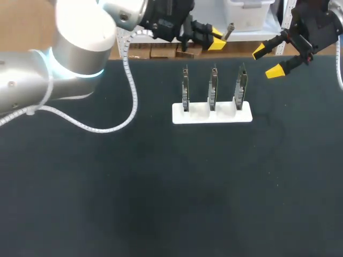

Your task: Pick up the optical module with the left hand, and insert it into the network port with the right hand.

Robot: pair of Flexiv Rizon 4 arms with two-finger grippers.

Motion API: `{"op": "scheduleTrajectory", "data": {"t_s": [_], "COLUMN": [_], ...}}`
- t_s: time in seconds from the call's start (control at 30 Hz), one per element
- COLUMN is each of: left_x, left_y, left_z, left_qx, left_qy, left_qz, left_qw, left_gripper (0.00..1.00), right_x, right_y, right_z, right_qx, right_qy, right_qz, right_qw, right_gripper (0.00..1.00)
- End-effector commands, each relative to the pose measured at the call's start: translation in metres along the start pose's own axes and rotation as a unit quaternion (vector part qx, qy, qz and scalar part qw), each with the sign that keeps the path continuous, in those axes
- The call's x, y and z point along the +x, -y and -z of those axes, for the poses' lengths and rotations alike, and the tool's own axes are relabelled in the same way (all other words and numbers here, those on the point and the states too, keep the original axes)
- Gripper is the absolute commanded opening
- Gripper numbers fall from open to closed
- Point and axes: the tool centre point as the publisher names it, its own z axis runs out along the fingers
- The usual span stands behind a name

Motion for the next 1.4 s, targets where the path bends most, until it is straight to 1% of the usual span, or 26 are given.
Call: {"op": "scheduleTrajectory", "data": {"t_s": [0.03,0.23,0.3,0.4,0.8,1.07,1.4], "left_x": [0.002,0.014,0.019,0.023,0.026,0.025,0.024], "left_y": [-0.017,-0.02,-0.02,-0.019,-0.013,-0.014,-0.008], "left_z": [-0.022,-0.035,-0.039,-0.044,-0.065,-0.078,-0.087], "left_qx": [0.005,0.002,-0.001,-0.006,-0.009,-0.008,0.0], "left_qy": [-0.007,-0.012,-0.007,0.005,0.036,0.066,0.074], "left_qz": [0.007,0.025,0.037,0.043,0.058,0.068,0.074], "left_qw": [1.0,1.0,0.999,0.999,0.998,0.995,0.995], "left_gripper": [0.0,0.0,0.0,0.0,0.0,0.0,0.0], "right_x": [0.0,0.0,0.0,0.0,0.0,0.0,0.0], "right_y": [-0.002,-0.002,-0.002,-0.002,-0.002,-0.002,-0.002], "right_z": [-0.001,-0.001,-0.001,-0.001,-0.001,-0.001,-0.001], "right_qx": [0.003,0.003,0.003,0.003,0.003,0.003,0.003], "right_qy": [0.0,0.0,0.0,0.0,0.0,0.0,0.0], "right_qz": [0.001,0.001,0.001,0.001,0.001,0.001,0.001], "right_qw": [1.0,1.0,1.0,1.0,1.0,1.0,1.0], "right_gripper": [1.0,1.0,1.0,1.0,1.0,1.0,1.0]}}
